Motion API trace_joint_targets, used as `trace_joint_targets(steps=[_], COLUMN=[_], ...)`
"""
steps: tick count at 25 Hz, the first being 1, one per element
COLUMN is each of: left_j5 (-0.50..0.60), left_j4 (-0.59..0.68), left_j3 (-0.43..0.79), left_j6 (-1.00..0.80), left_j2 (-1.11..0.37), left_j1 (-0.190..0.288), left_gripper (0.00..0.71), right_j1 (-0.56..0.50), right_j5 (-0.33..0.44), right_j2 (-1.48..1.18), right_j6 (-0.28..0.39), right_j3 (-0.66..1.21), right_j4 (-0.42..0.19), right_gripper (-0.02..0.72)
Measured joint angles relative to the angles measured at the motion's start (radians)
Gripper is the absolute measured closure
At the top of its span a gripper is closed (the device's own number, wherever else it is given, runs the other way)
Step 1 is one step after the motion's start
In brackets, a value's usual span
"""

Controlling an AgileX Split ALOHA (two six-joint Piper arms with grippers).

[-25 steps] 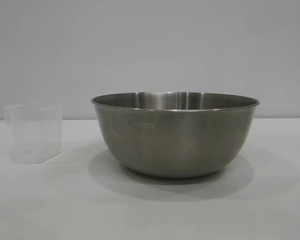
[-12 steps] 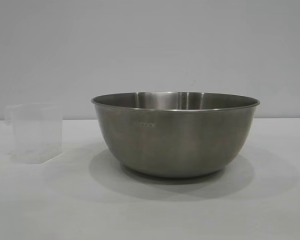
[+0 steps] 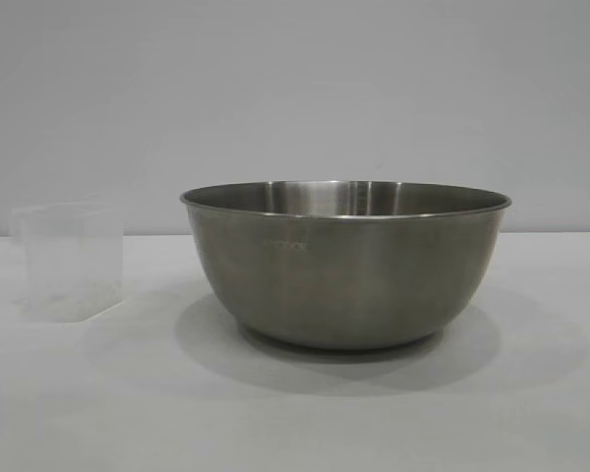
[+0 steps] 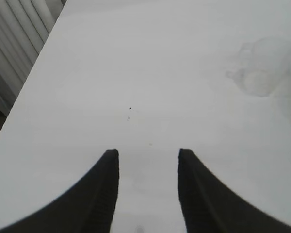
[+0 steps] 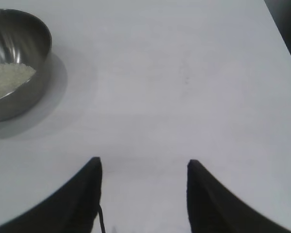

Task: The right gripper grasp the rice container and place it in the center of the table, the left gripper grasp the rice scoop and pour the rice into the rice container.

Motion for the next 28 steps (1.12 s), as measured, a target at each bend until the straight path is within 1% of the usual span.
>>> trace_joint_targets(steps=[19,28], left_j5=[-0.002,-0.004], left_j4=[0.000,0.000], left_j3=[0.000,0.000], left_j6=[0.000,0.000], left_j2=[-0.001,-0.002], left_j1=[0.000,0.000], left_gripper=[0.483,0.483], right_j1=[-0.002,-0.076], right_j5=[0.000,0.003], right_j2=[-0.010,-0.098], right_j6=[0.000,0.000], right_j3=[0.000,0.000], right_j4=[0.000,0.000], right_gripper=[0.334,0.334])
